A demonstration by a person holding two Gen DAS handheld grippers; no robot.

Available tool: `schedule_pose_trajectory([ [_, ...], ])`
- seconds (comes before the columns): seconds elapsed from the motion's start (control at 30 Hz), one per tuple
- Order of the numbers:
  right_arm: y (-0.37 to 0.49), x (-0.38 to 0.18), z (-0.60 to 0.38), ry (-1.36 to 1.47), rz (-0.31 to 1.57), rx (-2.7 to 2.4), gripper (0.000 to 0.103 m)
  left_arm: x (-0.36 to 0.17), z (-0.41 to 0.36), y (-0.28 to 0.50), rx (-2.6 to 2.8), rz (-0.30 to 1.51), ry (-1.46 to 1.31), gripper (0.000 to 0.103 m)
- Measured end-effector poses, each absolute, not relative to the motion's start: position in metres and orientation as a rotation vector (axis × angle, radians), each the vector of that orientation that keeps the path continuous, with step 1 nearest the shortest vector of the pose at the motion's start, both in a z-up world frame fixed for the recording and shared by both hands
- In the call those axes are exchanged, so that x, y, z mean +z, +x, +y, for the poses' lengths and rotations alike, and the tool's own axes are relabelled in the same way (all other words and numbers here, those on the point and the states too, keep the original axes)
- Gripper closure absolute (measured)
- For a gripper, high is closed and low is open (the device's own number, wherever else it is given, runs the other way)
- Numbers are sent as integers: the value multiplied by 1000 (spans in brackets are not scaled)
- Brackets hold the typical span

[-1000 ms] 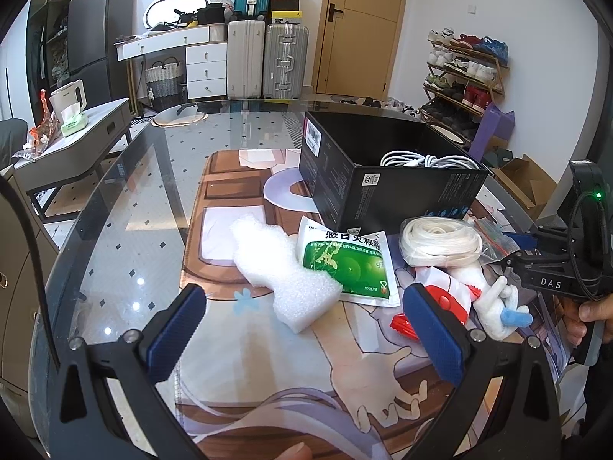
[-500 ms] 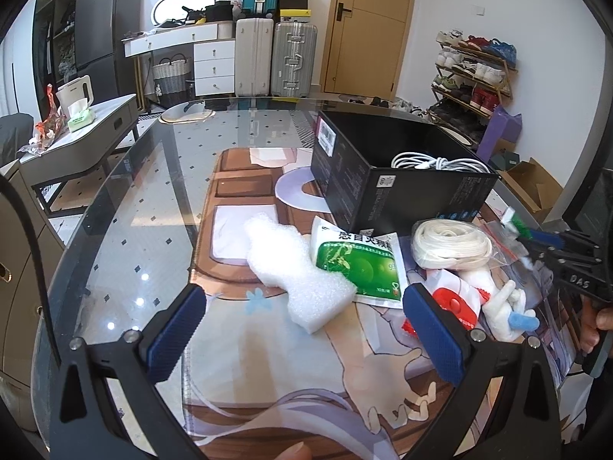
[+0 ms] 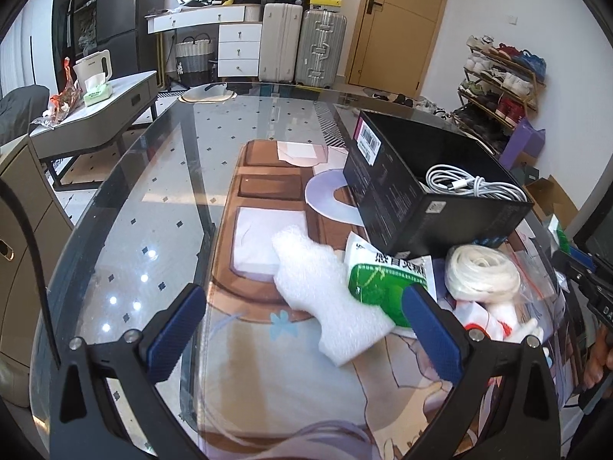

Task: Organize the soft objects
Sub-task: 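Grasp the white foam piece with the left tool while right holds the green packet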

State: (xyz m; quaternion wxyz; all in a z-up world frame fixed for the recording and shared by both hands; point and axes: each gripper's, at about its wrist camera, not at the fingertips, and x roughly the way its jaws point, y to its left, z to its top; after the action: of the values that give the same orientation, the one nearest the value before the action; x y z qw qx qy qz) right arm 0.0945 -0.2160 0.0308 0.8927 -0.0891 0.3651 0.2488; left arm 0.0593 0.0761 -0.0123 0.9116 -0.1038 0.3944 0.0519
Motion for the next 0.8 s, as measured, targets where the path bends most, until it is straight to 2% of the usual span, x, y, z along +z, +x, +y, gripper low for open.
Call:
schedule_pose_trajectory([
  [0.2,94,34,-215,-181,743,523,74,-19,75,70,101,851,-220,4],
  [0.4,95,37,-211,-184,736,532,74,-25,80,72,97,870,-239,26],
  [0.47,96,36,-209,-185,737,535,74,-25,80,71,91,867,-240,47],
  [0.5,96,36,-208,-188,738,537,74,-25,79,70,87,865,-234,53],
  [0.53,95,36,-208,-190,738,539,74,-25,79,69,77,864,-236,64],
  [0.57,96,36,-207,-192,737,540,74,-24,78,68,65,862,-240,70],
  [0.8,92,40,-205,-198,718,542,74,-17,73,58,53,827,-221,71],
])
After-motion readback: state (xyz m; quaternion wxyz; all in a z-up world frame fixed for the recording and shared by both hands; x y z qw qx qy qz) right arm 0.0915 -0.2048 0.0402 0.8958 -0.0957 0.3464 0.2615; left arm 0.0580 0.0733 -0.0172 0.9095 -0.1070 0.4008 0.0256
